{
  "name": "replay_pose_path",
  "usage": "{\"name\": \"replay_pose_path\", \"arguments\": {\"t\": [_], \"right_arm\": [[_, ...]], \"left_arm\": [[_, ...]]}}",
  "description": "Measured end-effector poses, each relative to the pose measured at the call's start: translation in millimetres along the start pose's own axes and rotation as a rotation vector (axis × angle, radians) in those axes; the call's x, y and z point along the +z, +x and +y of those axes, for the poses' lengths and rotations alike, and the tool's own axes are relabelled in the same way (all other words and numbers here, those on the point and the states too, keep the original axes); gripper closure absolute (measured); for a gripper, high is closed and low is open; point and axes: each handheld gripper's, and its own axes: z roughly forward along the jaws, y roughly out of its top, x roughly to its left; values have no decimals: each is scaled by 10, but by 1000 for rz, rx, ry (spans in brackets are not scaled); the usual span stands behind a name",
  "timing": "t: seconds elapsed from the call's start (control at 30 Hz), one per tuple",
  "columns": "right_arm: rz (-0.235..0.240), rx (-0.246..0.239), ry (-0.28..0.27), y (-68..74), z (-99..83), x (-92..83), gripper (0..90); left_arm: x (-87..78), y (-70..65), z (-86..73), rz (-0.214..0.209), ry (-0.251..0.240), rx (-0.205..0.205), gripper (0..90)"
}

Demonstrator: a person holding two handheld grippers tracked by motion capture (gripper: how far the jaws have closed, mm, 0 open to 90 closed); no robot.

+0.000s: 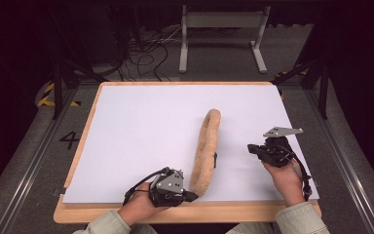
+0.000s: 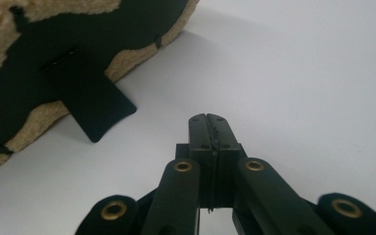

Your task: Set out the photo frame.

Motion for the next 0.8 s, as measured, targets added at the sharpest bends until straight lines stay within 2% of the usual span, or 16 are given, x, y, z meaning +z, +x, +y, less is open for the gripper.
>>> {"name": "replay_pose_path", "arguments": {"t": [0.07, 0.2, 0.3, 0.4, 0.5, 0.63, 0.7, 0.73, 0.8], "right_arm": [[-1, 0, -2, 3, -1, -6, 900], [1, 0, -1, 9, -5, -3, 900], [1, -3, 2, 17, -4, -1, 900], [2, -4, -1, 10, -8, -4, 900], [2, 0, 1, 5, -11, -9, 900], [3, -4, -3, 13, -6, -16, 900], [4, -8, -5, 14, -4, -13, 900], [6, -8, -7, 16, -4, -12, 900], [4, -5, -6, 25, -3, -12, 900]], "left_arm": [[40, 76, 19, -14, -16, -9, 900], [102, 179, 63, -17, -31, -20, 900], [140, 264, 101, 0, -35, -33, 900], [165, 313, 123, 8, -40, -44, 900], [162, 298, 125, 19, -36, -43, 898], [62, 250, 95, 75, -44, -46, 893], [14, 257, 67, 119, -44, -71, 898], [3, 263, 48, 145, -40, -84, 898], [12, 271, 27, 165, -13, -84, 898]]}}
